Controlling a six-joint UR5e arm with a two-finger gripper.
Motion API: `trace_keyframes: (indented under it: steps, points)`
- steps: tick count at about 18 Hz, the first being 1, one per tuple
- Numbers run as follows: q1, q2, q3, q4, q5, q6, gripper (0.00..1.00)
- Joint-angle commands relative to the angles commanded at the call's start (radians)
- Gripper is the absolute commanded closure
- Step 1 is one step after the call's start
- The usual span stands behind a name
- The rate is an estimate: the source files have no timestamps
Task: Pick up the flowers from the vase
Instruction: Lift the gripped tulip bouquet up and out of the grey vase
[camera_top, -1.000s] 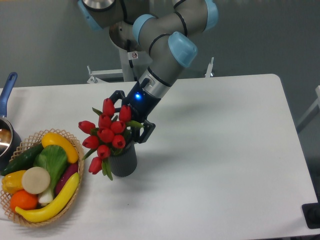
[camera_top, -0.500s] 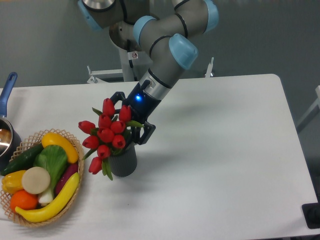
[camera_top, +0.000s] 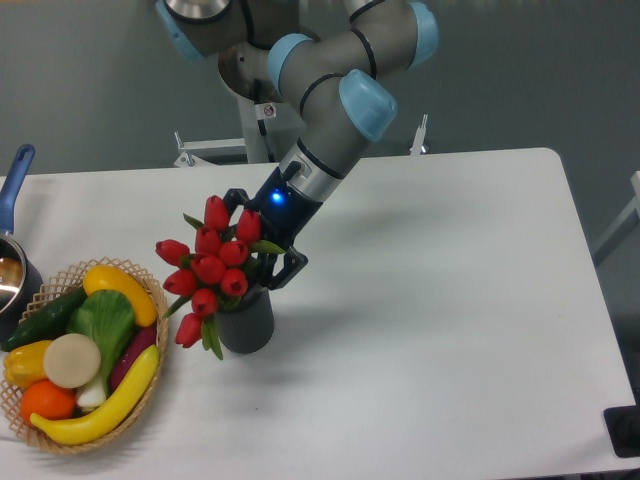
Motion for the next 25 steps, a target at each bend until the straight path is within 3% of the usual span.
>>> trace_keyframes:
  steps: [5,7,20,25]
  points:
    - [0.003,0.000,-0.002,0.000,-0.014,0.002,0.42]
    - [0.005,0.000,-0.002,0.000,-0.028,0.000,0.51]
    - [0.032,0.017,0.003,-0.002,-0.089,-0.006,0.52]
    - [0.069,0.058,0.005,-0.014,-0.170,-0.028,0.52]
